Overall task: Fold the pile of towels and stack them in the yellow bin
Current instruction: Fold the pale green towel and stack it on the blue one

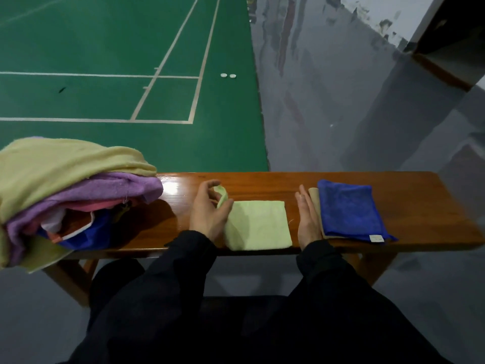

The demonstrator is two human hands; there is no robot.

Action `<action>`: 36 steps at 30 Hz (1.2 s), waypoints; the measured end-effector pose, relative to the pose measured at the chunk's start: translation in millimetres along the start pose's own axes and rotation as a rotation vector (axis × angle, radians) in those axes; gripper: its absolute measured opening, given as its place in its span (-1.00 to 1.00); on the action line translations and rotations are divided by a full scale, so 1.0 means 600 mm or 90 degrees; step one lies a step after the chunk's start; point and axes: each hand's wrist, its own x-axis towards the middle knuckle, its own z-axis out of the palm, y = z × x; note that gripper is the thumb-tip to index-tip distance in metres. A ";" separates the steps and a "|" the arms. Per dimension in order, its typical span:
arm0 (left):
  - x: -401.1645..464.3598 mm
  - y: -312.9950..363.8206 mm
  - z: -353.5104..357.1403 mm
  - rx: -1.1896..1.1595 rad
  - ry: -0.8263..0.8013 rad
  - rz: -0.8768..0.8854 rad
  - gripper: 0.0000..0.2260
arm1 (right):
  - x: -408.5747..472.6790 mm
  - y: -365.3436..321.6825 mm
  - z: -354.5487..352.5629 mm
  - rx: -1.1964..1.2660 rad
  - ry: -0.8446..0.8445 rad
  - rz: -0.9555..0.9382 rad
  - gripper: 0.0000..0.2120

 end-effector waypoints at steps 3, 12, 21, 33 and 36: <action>-0.010 0.027 0.062 0.005 -0.060 0.032 -0.62 | -0.001 0.003 -0.005 0.029 0.007 -0.002 -0.45; -0.067 -0.012 0.141 0.247 -0.086 0.096 -0.50 | -0.001 0.003 -0.018 0.017 -0.018 -0.013 -0.50; -0.030 -0.029 0.115 -0.040 -0.044 -0.291 -0.19 | -0.008 0.030 0.020 -0.395 -0.113 -0.089 -0.39; -0.069 0.181 0.163 -0.609 -0.448 -0.251 -0.56 | -0.073 -0.063 -0.074 0.507 -0.090 0.186 -0.53; -0.058 0.201 0.207 -0.616 -0.490 -0.254 -0.51 | -0.057 -0.076 -0.143 0.524 -0.064 0.121 -0.48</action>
